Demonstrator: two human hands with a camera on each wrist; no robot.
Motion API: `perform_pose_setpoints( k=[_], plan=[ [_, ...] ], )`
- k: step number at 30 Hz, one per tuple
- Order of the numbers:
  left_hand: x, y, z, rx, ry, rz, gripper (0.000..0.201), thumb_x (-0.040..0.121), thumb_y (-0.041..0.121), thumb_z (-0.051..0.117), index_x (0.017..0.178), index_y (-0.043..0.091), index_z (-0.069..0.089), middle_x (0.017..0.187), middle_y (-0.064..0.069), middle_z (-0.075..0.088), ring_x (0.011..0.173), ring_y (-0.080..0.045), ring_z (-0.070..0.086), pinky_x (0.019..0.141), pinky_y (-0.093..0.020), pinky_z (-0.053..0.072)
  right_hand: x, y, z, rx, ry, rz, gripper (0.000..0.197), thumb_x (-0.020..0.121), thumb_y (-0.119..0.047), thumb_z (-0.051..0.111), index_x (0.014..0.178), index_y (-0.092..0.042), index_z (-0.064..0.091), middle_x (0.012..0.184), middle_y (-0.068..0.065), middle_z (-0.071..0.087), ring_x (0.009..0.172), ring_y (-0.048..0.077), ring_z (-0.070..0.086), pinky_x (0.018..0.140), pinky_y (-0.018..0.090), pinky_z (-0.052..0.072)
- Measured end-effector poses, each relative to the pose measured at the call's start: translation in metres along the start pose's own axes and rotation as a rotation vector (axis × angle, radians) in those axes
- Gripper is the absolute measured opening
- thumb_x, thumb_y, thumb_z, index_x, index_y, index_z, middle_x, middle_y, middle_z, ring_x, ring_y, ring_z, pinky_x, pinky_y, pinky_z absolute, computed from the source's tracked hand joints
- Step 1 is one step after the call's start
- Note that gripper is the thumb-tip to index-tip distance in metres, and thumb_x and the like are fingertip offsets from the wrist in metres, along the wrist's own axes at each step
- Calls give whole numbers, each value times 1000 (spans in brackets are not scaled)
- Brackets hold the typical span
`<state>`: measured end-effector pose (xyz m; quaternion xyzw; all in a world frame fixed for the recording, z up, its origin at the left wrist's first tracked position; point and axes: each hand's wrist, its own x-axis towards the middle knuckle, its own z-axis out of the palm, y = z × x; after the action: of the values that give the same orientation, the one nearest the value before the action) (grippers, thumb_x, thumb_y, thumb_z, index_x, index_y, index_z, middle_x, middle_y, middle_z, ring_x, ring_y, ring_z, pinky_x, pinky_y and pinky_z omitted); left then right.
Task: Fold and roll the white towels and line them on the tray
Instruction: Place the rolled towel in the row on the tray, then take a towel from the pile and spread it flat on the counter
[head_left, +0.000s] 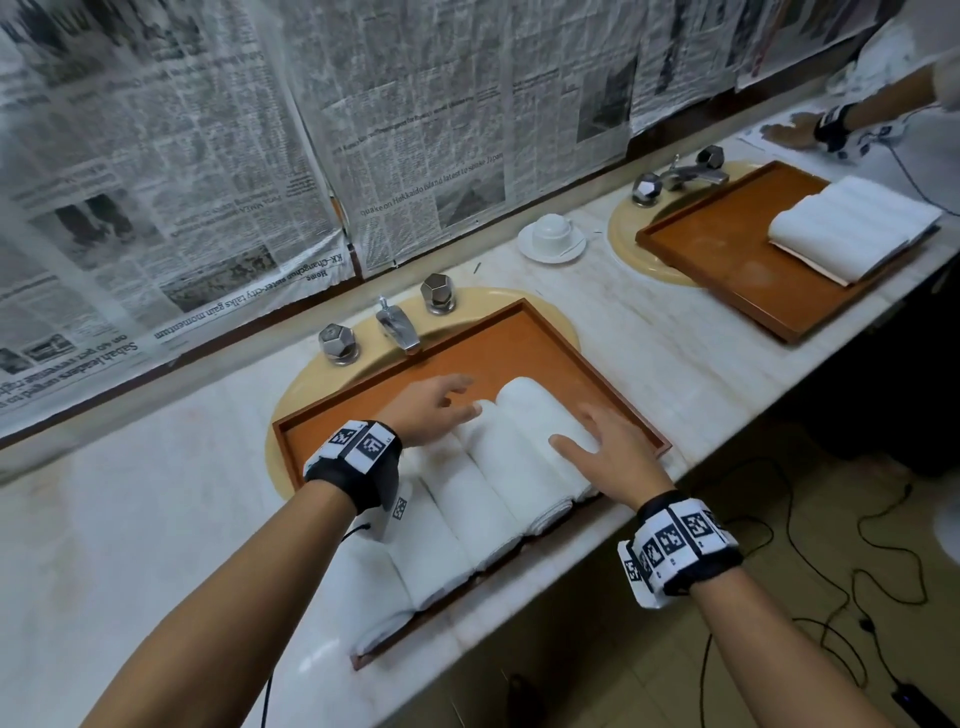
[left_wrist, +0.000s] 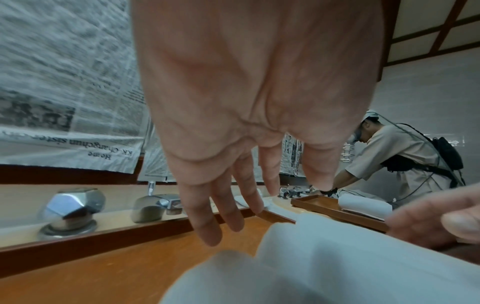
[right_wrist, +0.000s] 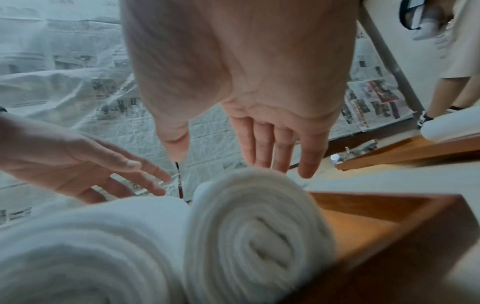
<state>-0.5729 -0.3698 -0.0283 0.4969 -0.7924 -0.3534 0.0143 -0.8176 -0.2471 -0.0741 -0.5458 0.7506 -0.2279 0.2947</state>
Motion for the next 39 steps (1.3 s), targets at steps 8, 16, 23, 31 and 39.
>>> perform_pose_setpoints(
  k=[8,16,23,31,39],
  plan=[
    [-77,-37,-4,12,91,-23,58,95,49,59,146,28,43,149,2,48,126,-20,53,102,-38,46,-24,-64,15,-118,0,-116,74,87,-60,59,148,-25,37,153,-3,38,139,17,34,111,36,32],
    [-206,-116,-23,-97,247,-137,57,96,45,60,147,26,44,152,4,44,131,-19,48,108,-34,39,-77,-151,88,-233,-95,-352,74,89,-60,57,149,-21,37,154,-3,38,143,14,30,114,34,27],
    [-354,-217,-31,-152,364,-333,59,94,51,58,147,30,42,147,4,48,128,-17,49,108,-34,39,-141,-250,188,-245,-211,-560,74,90,-59,57,148,-17,39,153,1,39,141,17,33,114,34,29],
    [-474,-316,-32,-171,485,-541,60,95,49,58,148,27,41,152,3,41,138,-16,39,113,-32,32,-183,-353,297,-350,-396,-786,74,94,-61,48,153,-19,30,157,-2,32,144,15,28,114,31,24],
    [-515,-388,-58,-143,592,-703,60,96,49,56,149,27,39,154,3,37,140,-20,35,114,-34,28,-171,-442,379,-455,-492,-1013,73,95,-58,47,152,-15,32,156,3,35,142,19,32,114,32,26]
  ],
)
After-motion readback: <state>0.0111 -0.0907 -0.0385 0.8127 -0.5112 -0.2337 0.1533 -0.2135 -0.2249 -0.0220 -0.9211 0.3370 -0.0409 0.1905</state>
